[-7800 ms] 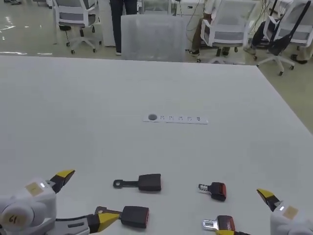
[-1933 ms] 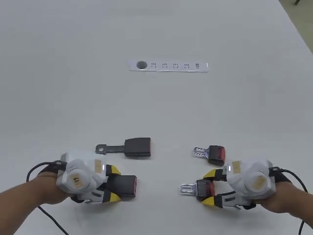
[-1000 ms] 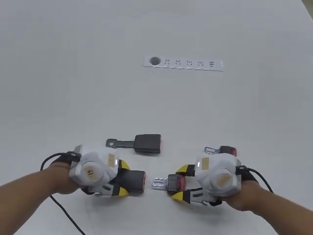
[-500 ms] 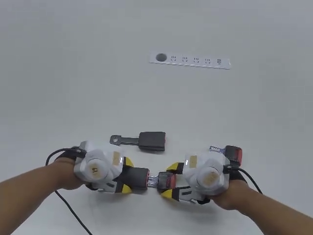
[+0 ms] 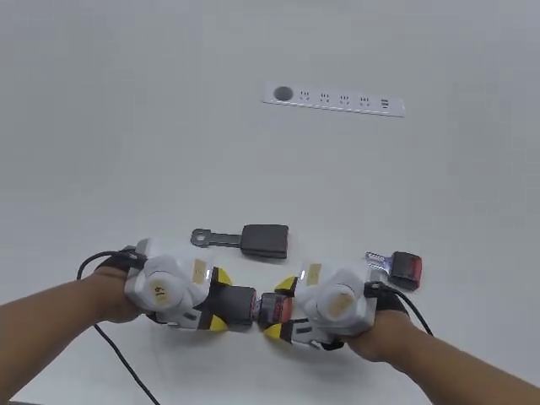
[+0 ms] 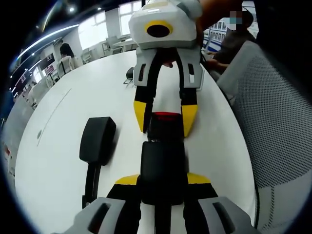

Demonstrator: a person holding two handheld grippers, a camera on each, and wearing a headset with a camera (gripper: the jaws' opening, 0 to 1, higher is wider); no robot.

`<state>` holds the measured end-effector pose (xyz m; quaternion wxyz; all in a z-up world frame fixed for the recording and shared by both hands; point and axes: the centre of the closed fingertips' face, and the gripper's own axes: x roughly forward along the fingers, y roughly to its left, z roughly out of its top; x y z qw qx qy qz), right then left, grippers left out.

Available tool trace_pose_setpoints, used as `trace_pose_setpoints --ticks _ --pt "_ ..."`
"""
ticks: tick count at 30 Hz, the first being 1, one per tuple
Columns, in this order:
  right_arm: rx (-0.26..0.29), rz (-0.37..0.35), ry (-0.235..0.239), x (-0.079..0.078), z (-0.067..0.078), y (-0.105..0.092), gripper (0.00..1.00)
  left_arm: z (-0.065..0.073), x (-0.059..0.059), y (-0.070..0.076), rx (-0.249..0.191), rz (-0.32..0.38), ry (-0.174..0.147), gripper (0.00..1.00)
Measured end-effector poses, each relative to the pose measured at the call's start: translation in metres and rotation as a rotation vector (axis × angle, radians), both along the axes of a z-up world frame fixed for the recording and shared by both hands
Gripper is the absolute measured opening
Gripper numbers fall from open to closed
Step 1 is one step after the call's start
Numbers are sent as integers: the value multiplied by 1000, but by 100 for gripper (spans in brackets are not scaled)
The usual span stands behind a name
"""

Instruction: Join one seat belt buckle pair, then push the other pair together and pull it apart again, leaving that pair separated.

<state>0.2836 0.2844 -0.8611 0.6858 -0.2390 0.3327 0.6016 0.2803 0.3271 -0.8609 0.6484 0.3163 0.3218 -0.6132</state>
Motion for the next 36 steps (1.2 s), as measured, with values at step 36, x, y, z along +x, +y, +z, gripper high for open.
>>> trace_pose_setpoints --ticks 36 --pt "159 77 -63 -3 3 -6 34 2 -1 5 -114 -75 6 34"
